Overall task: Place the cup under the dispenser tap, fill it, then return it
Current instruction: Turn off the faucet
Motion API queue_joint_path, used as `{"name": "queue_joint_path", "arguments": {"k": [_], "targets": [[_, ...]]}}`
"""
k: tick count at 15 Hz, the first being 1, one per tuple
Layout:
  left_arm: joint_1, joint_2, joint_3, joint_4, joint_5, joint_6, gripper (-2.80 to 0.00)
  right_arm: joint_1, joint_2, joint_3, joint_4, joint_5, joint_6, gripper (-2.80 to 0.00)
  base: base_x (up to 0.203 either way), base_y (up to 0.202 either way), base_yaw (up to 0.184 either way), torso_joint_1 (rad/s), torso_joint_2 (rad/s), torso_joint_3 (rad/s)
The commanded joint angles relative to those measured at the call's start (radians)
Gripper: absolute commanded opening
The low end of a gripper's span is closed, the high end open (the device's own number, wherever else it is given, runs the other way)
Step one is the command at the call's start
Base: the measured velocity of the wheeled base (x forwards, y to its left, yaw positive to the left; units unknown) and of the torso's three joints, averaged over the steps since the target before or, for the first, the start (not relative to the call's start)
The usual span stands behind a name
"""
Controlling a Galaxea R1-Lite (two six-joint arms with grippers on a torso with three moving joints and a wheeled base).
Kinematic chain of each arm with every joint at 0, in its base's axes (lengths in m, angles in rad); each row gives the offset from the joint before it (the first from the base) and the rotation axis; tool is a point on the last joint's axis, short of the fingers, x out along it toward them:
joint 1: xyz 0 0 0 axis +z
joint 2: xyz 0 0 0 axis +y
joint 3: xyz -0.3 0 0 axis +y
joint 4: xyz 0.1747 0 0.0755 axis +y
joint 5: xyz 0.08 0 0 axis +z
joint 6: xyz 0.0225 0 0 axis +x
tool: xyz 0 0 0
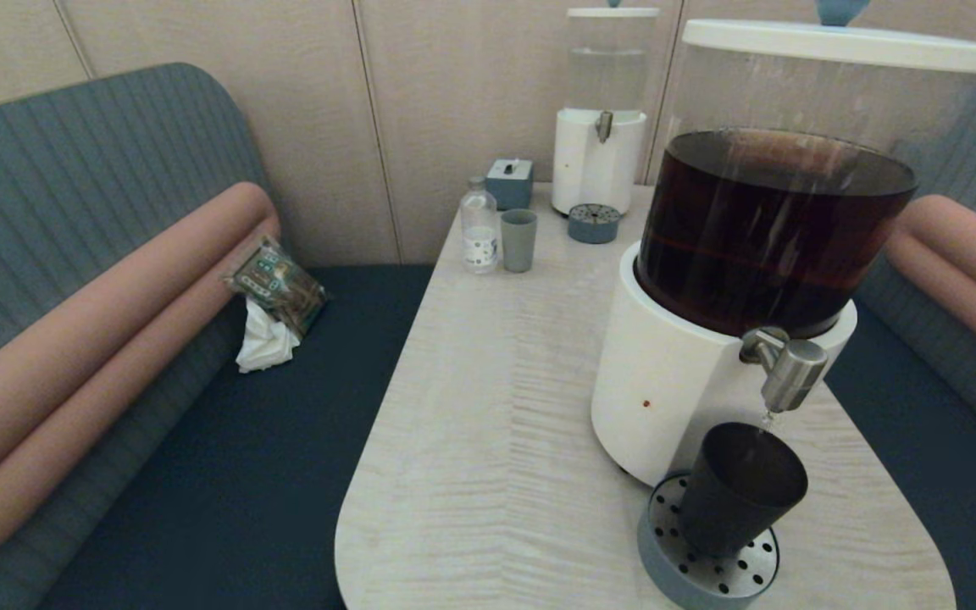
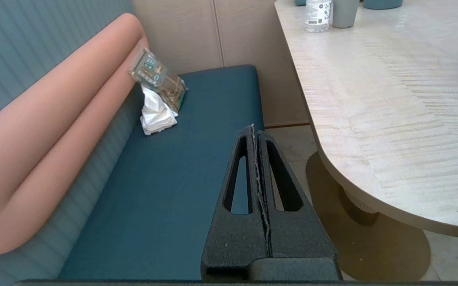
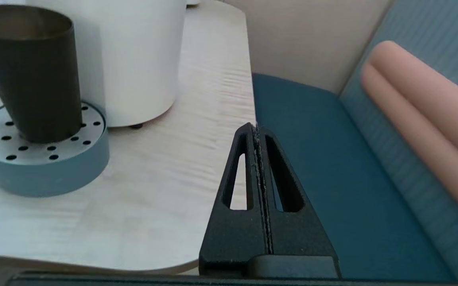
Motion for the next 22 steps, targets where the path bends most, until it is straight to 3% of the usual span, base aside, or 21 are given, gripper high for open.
{"name": "queue_joint_path", "arguments": {"k": [1, 3, 6, 10, 22], "targets": [[0.000, 0.001, 0.040, -0.001, 0.000, 0.001, -2.80, -0.001, -0.002, 0.009, 0.006, 0.011, -0.003, -2.80, 0.000, 0.000, 0.000, 0.000, 0.00, 0.000], [0.000, 0.001, 0.040, -0.001, 0.000, 0.001, -2.80, 0.000, -0.001, 0.007, 0.053, 0.068, 0.000, -2.80, 0.000, 0.000, 0.000, 0.000, 0.00, 0.000], [0.000, 0.001, 0.040, -0.001, 0.000, 0.001, -2.80, -0.001, 0.001, 0.005, 0.066, 0.081, 0.011, -2.80, 0.000, 0.000, 0.000, 0.000, 0.00, 0.000], [0.000, 0.001, 0.040, -0.001, 0.000, 0.000, -2.80, 0.000, 0.002, -0.015, 0.193, 0.108, 0.127, -2.80, 0.000, 0.000, 0.000, 0.000, 0.00, 0.000], [0.000, 0.001, 0.040, -0.001, 0.000, 0.001, -2.80, 0.000, -0.001, -0.012, 0.185, 0.102, 0.114, -2.80, 0.000, 0.000, 0.000, 0.000, 0.00, 0.000]]}}
